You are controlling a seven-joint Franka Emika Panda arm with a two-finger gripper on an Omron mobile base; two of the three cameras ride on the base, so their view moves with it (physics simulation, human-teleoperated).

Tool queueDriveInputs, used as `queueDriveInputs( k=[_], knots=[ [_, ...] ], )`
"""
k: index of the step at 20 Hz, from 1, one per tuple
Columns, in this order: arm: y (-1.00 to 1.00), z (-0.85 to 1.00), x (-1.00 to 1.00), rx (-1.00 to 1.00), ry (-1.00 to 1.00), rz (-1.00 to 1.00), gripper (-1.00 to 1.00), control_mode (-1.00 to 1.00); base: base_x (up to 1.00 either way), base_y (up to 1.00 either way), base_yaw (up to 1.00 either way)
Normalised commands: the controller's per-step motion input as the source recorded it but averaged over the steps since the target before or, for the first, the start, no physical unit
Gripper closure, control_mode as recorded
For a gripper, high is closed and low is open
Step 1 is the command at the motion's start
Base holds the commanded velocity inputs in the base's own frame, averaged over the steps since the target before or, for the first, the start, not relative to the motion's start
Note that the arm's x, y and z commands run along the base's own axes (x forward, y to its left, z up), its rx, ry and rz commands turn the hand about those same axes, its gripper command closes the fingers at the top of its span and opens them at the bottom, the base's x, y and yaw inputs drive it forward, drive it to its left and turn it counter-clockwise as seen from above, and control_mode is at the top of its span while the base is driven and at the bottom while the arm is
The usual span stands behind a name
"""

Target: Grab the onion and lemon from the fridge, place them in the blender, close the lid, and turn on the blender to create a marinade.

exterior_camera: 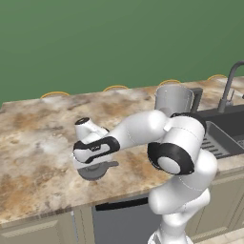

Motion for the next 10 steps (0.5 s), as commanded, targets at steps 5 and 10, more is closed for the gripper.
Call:
queueDriveInputs(
  k=[5, 10],
  knots=[
    [0.00, 0.00, 0.05, 0.00, 0.00, 0.00, -1.00, -1.00, 0.00, 0.00, 0.00],
    [0.00, 0.16, 0.00, 0.00, 0.00, 0.00, -1.00, -1.00, 0.00, 0.00, 0.00]
  ],
)
